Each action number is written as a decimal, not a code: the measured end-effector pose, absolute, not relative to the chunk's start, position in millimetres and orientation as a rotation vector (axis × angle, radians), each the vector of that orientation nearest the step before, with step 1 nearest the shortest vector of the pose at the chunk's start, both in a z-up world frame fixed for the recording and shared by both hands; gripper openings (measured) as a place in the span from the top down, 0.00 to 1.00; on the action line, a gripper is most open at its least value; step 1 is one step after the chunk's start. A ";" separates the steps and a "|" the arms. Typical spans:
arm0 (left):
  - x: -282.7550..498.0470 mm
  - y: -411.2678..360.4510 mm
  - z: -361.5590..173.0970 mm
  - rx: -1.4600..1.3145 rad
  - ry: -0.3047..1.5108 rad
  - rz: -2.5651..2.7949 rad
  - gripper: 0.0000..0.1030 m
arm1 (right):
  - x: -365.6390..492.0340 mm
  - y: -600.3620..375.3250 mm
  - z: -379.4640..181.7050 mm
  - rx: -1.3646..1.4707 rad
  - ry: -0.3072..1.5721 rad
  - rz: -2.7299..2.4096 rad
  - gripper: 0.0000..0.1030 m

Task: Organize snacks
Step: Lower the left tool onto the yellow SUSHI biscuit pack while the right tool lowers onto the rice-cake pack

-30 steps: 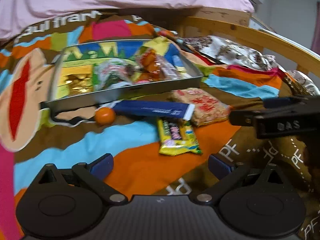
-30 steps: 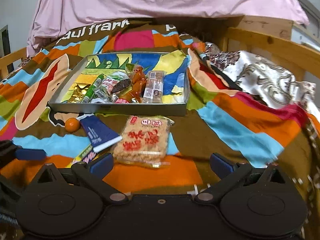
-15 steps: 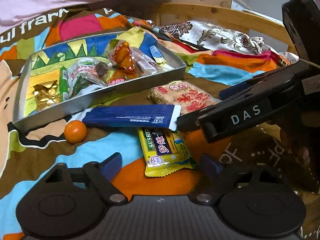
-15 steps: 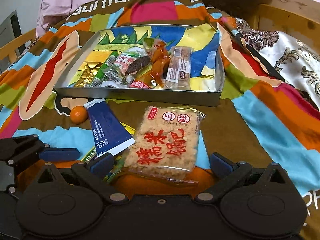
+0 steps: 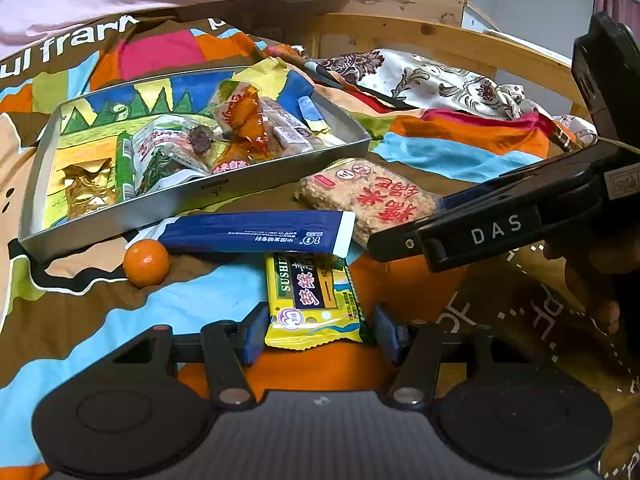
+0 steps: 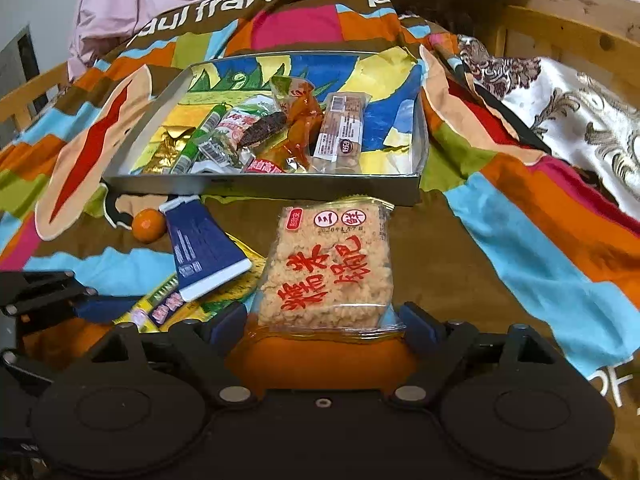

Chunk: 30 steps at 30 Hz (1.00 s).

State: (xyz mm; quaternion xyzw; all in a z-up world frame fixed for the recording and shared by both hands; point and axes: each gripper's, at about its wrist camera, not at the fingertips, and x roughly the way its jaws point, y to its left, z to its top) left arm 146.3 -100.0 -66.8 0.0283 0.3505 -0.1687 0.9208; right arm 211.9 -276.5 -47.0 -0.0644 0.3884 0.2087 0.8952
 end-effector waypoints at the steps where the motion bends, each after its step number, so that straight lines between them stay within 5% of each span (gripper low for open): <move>1: 144.8 -99.5 -66.3 0.060 0.720 -0.346 0.42 | 211.6 -275.2 -47.3 -0.146 0.799 0.434 0.15; 4: 142.7 -98.1 -65.3 0.066 0.718 -0.348 0.40 | 214.1 -269.1 -48.1 -0.188 0.778 0.418 0.08; 7: 147.7 -98.7 -65.2 0.070 0.725 -0.311 0.27 | 220.6 -263.9 -51.5 -0.216 0.775 0.420 0.08; 11: 154.1 -98.1 -67.7 0.056 0.733 -0.309 0.29 | 225.4 -263.9 -56.2 -0.203 0.785 0.426 0.15; 14: 156.0 -98.2 -68.2 0.047 0.730 -0.316 0.45 | 219.6 -264.1 -55.0 -0.210 0.772 0.423 0.19; 16: 153.7 -99.0 -67.5 0.057 0.722 -0.313 0.47 | 213.7 -266.6 -53.3 -0.203 0.774 0.429 0.19; 27: 125.6 -87.9 -63.0 0.015 0.740 -0.291 0.47 | 185.0 -267.3 -49.2 -0.240 0.779 0.447 0.17; 30: 131.4 -90.0 -62.4 0.014 0.751 -0.277 0.40 | 192.8 -261.9 -49.3 -0.250 0.763 0.440 0.14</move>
